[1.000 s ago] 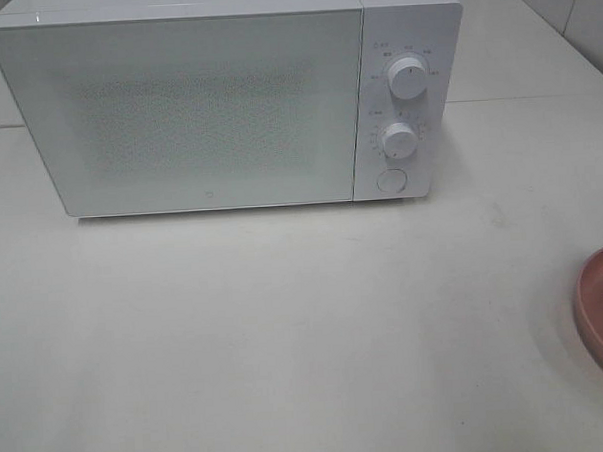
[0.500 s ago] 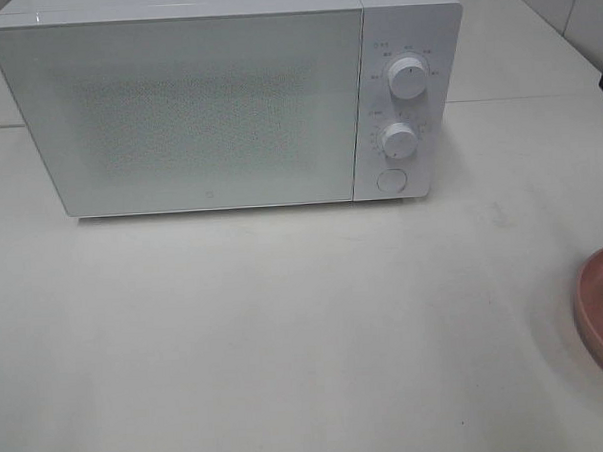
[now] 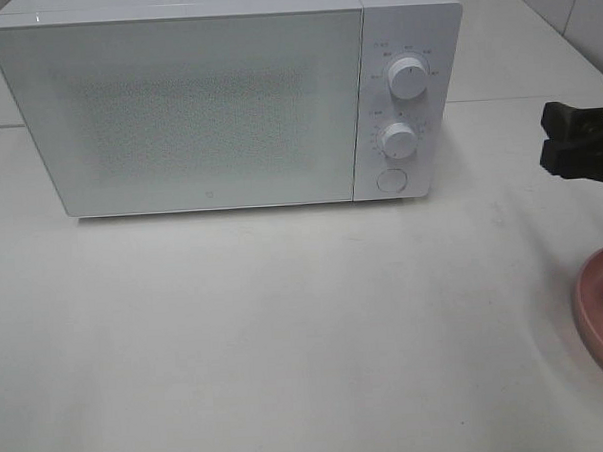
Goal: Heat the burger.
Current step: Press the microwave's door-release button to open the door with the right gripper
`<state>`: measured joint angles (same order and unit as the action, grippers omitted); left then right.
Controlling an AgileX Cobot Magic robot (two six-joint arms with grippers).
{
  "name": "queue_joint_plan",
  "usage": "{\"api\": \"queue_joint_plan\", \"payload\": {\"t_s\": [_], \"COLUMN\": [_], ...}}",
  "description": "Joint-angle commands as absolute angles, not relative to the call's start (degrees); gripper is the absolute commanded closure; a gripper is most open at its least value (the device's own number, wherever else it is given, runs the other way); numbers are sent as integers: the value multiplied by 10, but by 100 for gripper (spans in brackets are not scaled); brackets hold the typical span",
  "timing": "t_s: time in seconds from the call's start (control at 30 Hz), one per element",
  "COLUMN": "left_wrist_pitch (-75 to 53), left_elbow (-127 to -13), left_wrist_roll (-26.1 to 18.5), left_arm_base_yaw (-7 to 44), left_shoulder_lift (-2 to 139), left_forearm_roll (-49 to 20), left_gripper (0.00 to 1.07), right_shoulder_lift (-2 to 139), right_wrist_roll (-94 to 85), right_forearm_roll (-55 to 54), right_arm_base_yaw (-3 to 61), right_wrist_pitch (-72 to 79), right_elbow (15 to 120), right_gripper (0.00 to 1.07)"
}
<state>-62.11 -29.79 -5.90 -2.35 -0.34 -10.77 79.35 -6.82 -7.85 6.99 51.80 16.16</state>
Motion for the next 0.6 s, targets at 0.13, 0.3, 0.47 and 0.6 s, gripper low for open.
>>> {"api": "queue_joint_plan", "payload": {"t_s": [0.13,0.3,0.47,0.6], "left_wrist_pitch": [-616,-616,-616,-616], "left_elbow": [-297,-297,-297,-297], "left_wrist_roll": [-60,-60,-60,-60], "left_arm_base_yaw": [-22,-22,-22,-22], "left_shoulder_lift": [-16,-16,-16,-16], "left_forearm_roll": [-108,-108,-108,-108], "left_gripper": [7,7,7,7], "right_shoulder_lift": [836,879,904,917], "right_wrist_roll": [-134,-179,-195,-199], "right_forearm_roll": [-184,-296,-374,-408], "right_arm_base_yaw": [152,251,339,381], "right_wrist_pitch": [591,647,699,718], "right_elbow": [162,163,163,164], "right_gripper": [31,31,31,31]}}
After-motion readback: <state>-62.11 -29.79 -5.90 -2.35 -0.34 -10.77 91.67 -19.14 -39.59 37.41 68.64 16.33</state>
